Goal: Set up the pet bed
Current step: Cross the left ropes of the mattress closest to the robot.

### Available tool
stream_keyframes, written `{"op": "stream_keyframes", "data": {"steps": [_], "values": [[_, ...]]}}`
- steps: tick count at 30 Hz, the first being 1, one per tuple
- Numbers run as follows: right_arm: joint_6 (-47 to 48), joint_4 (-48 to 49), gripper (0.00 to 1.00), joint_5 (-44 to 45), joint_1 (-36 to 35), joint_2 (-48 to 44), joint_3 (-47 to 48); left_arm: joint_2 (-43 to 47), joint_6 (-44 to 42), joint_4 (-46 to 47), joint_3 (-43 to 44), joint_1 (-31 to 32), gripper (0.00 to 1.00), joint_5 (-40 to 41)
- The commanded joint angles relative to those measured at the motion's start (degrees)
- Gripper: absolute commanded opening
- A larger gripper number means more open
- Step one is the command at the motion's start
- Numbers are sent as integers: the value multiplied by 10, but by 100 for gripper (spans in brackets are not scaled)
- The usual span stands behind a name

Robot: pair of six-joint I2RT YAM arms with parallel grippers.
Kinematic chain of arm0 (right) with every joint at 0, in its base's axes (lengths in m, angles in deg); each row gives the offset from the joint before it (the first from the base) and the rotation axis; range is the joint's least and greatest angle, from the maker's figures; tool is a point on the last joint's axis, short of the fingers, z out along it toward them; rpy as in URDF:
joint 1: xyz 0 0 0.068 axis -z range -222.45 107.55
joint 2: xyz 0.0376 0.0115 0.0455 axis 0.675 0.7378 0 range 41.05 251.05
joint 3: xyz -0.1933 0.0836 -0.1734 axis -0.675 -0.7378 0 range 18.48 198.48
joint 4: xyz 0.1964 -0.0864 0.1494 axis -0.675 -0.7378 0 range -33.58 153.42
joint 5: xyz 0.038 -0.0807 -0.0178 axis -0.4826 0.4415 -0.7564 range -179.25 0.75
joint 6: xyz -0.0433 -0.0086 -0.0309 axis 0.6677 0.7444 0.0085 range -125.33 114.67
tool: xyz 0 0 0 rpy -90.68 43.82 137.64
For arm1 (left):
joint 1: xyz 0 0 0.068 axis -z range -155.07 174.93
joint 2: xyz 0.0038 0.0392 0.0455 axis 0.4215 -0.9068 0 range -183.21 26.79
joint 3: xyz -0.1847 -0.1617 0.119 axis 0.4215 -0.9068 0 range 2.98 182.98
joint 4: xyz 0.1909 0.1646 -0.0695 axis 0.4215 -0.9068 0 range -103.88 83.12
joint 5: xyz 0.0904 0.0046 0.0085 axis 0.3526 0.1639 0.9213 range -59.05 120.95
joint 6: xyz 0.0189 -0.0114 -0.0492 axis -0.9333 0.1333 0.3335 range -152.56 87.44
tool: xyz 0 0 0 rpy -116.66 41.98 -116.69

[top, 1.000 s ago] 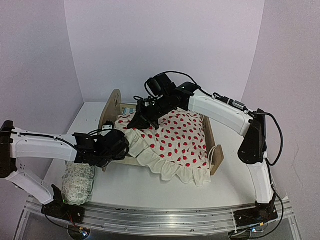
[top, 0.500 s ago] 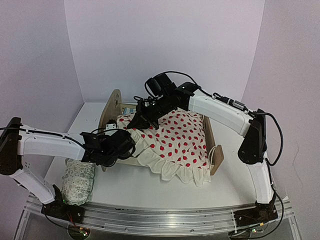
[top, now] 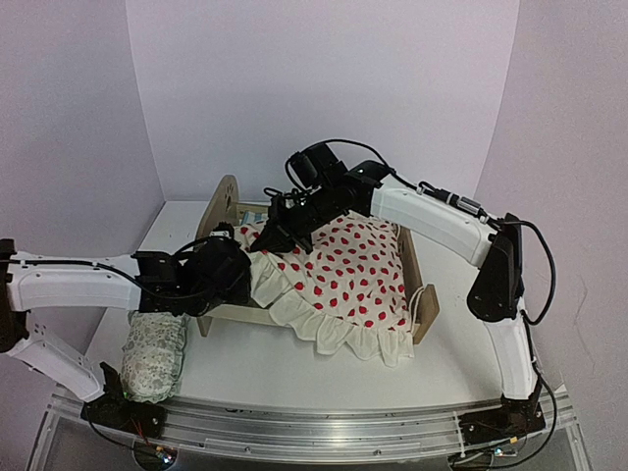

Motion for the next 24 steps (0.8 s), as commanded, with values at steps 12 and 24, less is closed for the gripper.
{"op": "stream_keyframes", "data": {"steps": [12,24], "values": [[4,7,0,-7,6,-6,8,95,22,-109,22,0,0,-102],[3,7,0,-14,12,1,23,79,65,-110,23,0,39,-76]]}}
